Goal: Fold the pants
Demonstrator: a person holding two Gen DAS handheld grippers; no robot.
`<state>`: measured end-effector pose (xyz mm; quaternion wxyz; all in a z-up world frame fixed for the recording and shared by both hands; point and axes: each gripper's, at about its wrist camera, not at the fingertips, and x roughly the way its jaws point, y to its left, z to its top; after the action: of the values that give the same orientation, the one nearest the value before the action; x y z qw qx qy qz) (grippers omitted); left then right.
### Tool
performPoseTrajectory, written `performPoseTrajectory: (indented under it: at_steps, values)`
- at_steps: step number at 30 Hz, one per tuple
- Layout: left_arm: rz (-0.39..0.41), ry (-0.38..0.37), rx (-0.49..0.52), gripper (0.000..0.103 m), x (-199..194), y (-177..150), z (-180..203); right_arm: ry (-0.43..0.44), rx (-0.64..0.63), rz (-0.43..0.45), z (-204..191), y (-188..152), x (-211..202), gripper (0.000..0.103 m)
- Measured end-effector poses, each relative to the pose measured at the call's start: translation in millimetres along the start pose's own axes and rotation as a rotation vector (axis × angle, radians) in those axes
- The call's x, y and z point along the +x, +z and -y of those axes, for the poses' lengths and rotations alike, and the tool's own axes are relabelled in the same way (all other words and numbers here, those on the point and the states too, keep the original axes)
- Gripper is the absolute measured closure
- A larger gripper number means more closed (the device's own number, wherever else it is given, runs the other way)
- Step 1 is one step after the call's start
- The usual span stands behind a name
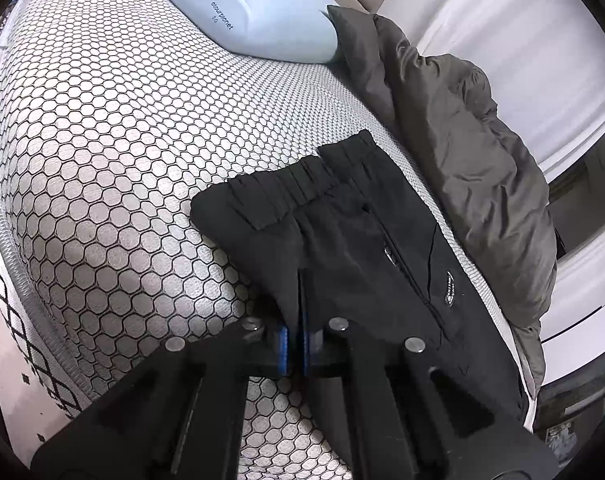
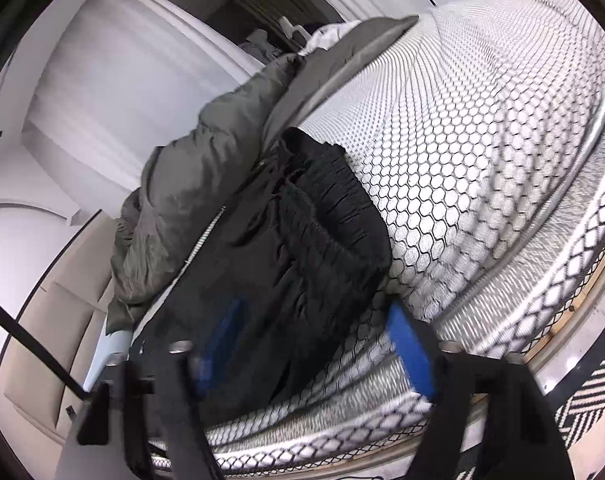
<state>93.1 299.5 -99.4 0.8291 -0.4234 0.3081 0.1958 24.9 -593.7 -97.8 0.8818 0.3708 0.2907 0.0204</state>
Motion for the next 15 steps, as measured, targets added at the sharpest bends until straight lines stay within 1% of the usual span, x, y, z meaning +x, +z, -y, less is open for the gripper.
performPoseTrajectory:
  at_steps: [1, 2, 3, 4, 5, 6, 9, 11, 15]
  values:
    - [0.001, -0.003, -0.001, 0.101, -1.9, -0.2, -0.3, -0.024, -0.001, -0.003, -0.9, 1.3, 3.2, 0.050]
    - [0.005, -0.006, -0.001, 0.101, -7.5, -2.5, 1.0, -0.055, -0.007, -0.003, -1.5, 2.7, 5.3, 0.066]
    - [0.010, -0.010, -0.002, 0.101, -10.7, -2.5, 0.1, -0.077, -0.008, -0.004, -2.1, 3.2, 5.4, 0.071]
    - [0.015, -0.014, 0.002, 0.101, -19.9, -6.7, -1.1, -0.070, 0.000, -0.008, -1.5, 3.6, 2.9, 0.074]
    - [0.022, -0.016, 0.006, 0.101, -25.3, -7.9, -1.5, -0.062, 0.003, -0.002, -0.9, 4.4, -1.7, 0.081]
    - [0.027, -0.021, 0.006, 0.102, -29.7, -7.9, -1.8, -0.060, 0.004, 0.007, 0.0, 5.0, -6.9, 0.084]
    - [0.035, -0.039, 0.005, 0.102, -39.4, -8.1, -2.6, -0.025, 0.024, 0.009, 2.7, 5.6, -18.8, 0.087]
    - [0.041, -0.045, 0.005, 0.102, -48.0, -7.7, -5.6, -0.014, 0.009, 0.021, -1.5, 4.3, -24.8, 0.089]
    - [0.066, -0.067, 0.002, 0.102, -68.9, -3.4, -12.8, 0.038, -0.022, 0.046, -16.6, -0.1, -45.4, 0.089]
